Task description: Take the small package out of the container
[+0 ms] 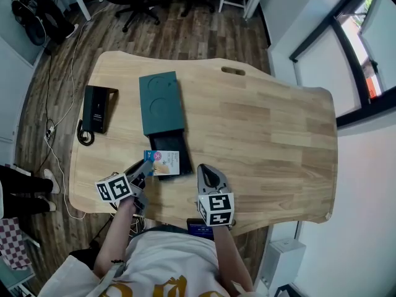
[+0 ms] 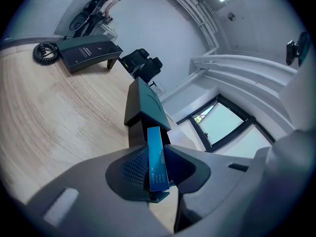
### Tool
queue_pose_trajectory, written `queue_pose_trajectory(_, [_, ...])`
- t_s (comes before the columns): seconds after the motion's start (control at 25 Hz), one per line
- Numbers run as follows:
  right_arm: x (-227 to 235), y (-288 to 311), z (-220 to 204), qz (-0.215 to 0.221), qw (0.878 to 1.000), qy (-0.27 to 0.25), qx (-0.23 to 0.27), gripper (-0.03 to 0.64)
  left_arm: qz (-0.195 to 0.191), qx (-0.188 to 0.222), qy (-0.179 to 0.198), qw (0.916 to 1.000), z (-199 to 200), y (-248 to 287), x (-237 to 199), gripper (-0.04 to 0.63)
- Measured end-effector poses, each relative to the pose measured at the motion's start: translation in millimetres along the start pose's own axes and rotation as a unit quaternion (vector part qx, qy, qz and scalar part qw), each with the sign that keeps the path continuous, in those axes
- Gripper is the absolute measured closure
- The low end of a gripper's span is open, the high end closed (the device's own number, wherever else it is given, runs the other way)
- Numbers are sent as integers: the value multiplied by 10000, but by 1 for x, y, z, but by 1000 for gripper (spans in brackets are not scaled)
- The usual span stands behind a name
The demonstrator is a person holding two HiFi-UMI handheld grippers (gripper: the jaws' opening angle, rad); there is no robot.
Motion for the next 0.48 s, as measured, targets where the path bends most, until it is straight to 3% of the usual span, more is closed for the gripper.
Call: queue_pose_trajectory(0.48, [2,-4,21,-36,9997,-79,228,614,-502,509,-914,9932,18,5,27,495])
Point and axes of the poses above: the fingertips, and each gripper's own axes: y forward along the fingers, x to its right, z out of its top, the point moved 6 cm from there along -y, backward along the fingers, and after that the axes turned 14 degrees about x, right-handed, at the moved point
